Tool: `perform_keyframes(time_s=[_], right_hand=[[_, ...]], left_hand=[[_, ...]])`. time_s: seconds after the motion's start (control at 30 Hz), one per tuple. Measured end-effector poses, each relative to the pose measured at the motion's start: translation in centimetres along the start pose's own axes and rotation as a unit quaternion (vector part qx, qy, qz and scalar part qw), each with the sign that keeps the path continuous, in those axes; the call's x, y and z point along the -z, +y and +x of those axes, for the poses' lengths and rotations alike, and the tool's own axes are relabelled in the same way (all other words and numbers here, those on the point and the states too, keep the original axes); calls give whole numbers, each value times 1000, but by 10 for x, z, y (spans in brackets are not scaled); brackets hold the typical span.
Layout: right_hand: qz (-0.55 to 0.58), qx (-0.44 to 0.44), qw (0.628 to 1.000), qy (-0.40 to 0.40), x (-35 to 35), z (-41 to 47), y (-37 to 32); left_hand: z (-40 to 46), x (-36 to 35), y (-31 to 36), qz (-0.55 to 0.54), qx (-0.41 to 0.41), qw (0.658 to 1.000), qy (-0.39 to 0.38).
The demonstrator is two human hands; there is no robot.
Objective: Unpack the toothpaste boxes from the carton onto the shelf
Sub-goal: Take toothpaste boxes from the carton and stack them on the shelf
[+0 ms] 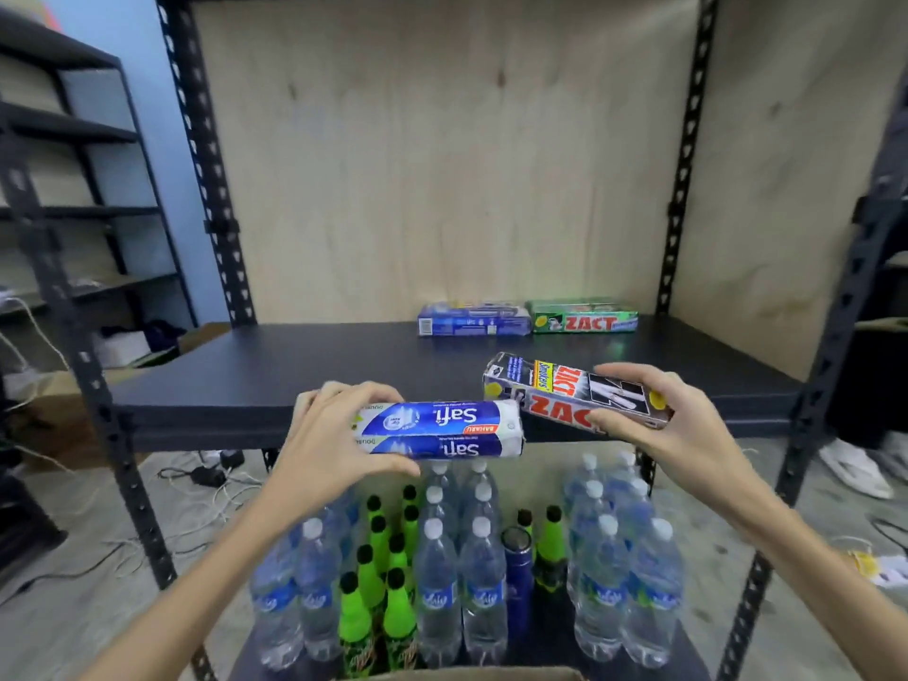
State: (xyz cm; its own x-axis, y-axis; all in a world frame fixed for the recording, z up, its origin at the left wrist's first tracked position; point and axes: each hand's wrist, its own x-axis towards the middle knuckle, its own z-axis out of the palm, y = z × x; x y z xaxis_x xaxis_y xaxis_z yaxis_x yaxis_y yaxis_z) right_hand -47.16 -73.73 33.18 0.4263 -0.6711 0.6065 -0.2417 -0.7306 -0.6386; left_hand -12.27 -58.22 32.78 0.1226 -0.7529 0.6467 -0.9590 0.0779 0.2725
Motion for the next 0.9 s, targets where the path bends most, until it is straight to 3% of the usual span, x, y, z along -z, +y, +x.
perform_keyframes(time_s=[0.43,0.6,0.9], right_hand=[[-82,-62,988,-111,51,103,97],[-150,-96,975,-132,54,134,128],[-196,-56,974,-102,37,186,162]], left_hand=[[120,-50,-8,3,49,992,-116],[151,-76,-16,17,58,990,-127],[202,-117,-40,52,62,990,-119]])
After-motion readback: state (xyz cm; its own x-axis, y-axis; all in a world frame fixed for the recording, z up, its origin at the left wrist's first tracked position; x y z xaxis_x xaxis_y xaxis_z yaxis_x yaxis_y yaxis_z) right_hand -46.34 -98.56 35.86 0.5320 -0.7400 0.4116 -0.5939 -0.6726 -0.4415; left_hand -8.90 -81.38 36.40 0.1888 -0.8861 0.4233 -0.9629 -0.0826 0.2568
